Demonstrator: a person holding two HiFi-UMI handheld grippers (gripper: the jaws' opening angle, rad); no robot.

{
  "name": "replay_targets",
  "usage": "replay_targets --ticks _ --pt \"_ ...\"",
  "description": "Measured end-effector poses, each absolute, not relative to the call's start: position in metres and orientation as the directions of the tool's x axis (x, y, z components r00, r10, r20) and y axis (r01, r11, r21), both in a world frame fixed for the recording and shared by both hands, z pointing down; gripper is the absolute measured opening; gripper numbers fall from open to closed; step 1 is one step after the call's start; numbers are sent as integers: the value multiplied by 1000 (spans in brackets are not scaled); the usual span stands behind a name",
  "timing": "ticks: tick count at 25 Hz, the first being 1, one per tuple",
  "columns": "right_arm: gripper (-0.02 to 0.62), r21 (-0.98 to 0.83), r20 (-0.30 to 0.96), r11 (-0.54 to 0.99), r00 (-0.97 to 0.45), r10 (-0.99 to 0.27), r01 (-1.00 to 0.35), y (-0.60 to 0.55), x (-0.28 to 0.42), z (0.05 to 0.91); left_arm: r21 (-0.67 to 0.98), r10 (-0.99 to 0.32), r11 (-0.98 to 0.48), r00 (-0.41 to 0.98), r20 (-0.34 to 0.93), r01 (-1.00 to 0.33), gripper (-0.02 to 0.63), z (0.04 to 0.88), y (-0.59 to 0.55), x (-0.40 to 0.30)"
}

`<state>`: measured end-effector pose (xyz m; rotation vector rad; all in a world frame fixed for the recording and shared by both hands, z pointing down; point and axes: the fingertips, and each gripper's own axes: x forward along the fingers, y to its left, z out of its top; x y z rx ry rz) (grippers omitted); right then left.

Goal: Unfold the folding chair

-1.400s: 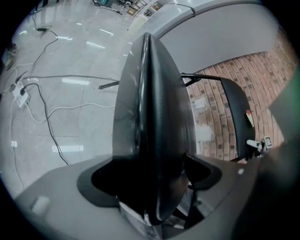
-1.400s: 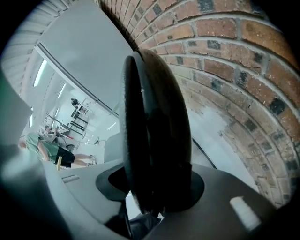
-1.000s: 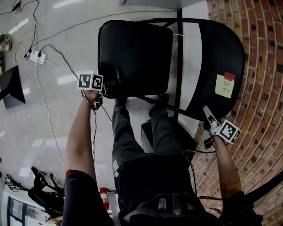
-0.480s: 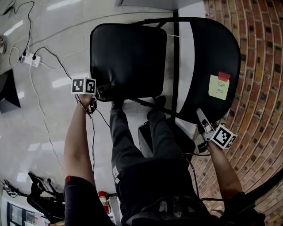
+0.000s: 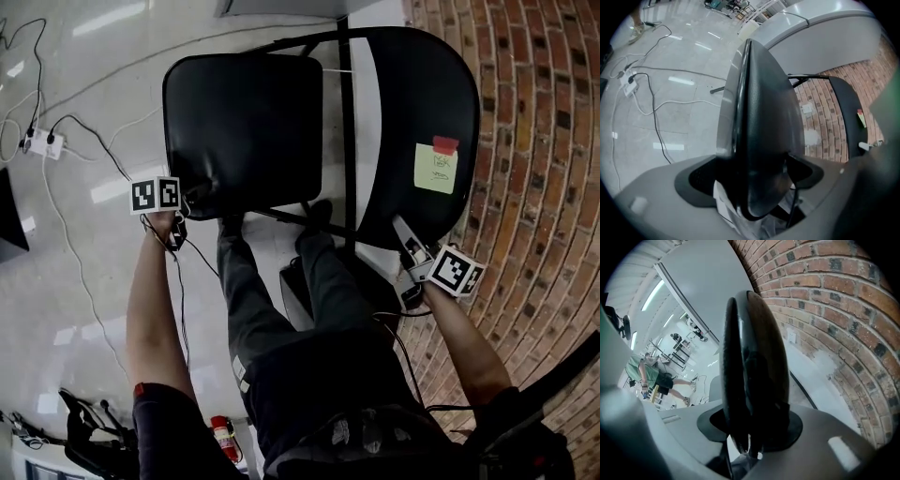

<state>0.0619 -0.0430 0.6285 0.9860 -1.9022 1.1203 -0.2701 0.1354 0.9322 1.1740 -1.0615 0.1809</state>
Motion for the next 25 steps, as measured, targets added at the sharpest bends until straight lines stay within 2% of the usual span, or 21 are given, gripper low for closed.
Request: replay_targets --ticks 5,8,10,12,14,16,20,25 --pt "158 -355 863 312 -437 -252 -881 -42 63 633 598 -338 441 493 802 -669 449 917 150 -280" --pt "181 -320 884 304 -398 -246 -898 -44 68 634 555 -331 435 447 831 -709 363 897 158 -288" --pt "197 -277 900 336 -366 -236 -900 -45 71 631 515 -316 439 410 856 -736 224 882 169 -293" --pt "225 -231 911 362 -332 -245 -903 -46 77 625 473 -254 434 400 881 -767 3 868 184 -291" --pt "260 -197 914 364 -305 -269 -910 -47 85 616 435 -179 402 396 901 -806 2 854 197 -285" --pt "278 -173 910 366 -290 -295 -914 -49 93 606 409 -156 381 379 912 -829 2 839 200 -284" --pt "281 -188 873 339 -316 -373 -922 -63 92 585 381 -200 386 327 924 -840 2 796 185 -304" --pt "290 -216 834 323 -346 -429 -921 -73 104 558 293 -224 312 230 947 -904 -2 742 157 -312"
